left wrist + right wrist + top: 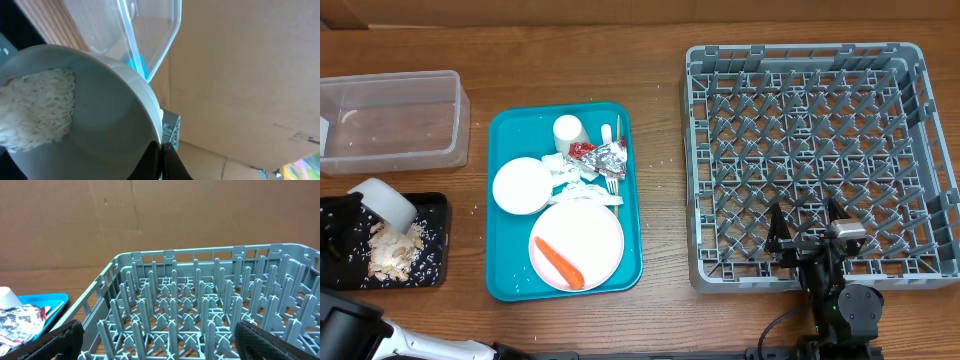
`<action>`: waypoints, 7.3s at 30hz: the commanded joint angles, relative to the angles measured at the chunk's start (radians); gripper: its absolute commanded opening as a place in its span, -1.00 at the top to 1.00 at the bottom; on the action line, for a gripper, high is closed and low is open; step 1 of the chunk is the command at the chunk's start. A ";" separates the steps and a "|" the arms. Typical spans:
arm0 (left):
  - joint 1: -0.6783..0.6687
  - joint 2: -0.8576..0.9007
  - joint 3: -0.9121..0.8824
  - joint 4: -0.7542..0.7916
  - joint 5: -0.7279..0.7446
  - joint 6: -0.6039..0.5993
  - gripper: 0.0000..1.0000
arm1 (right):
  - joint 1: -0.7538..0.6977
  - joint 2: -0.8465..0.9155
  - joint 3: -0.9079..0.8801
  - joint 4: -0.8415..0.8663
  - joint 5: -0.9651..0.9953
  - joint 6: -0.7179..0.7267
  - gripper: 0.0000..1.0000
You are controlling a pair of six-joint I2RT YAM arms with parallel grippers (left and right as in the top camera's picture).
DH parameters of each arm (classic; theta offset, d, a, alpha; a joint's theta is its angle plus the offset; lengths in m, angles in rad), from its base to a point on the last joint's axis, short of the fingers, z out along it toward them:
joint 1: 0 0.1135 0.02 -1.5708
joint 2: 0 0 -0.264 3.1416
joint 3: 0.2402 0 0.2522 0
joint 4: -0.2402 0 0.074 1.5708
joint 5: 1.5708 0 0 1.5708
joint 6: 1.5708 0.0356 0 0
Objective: Sort waste into correct bins and load items into the dishwasher rack
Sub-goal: 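Tilt the bowl to dump rice and shells onto the black tray, then return the emptied bowl to the back of the teal tray and release, then move the left gripper down to the carrot on the white plate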
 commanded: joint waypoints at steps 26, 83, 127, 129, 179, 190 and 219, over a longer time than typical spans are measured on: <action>0.032 0.066 -0.009 0.062 0.039 -0.064 0.92 | -0.007 -0.012 -0.010 0.003 0.006 0.000 -1.00; -0.341 -0.214 0.315 -0.259 -0.161 0.168 0.92 | -0.007 -0.012 -0.011 0.003 0.006 0.000 -1.00; -1.181 0.117 0.333 0.335 -1.172 -0.395 0.92 | -0.007 -0.012 -0.010 0.003 0.006 0.000 -1.00; -1.187 0.117 0.333 0.332 -1.172 -0.395 0.92 | -0.007 -0.012 -0.011 0.003 0.006 0.000 -1.00; -1.225 0.074 0.693 -0.347 -1.201 -0.473 -0.85 | -0.007 -0.012 -0.010 0.003 0.006 0.000 -1.00; -1.238 -0.184 0.521 -0.346 -1.238 -0.618 -0.99 | -0.007 -0.012 -0.010 0.003 0.006 0.000 -1.00; -1.323 -0.379 -0.488 0.151 -0.986 -1.083 -1.00 | -0.007 -0.012 -0.010 0.003 0.006 0.000 -1.00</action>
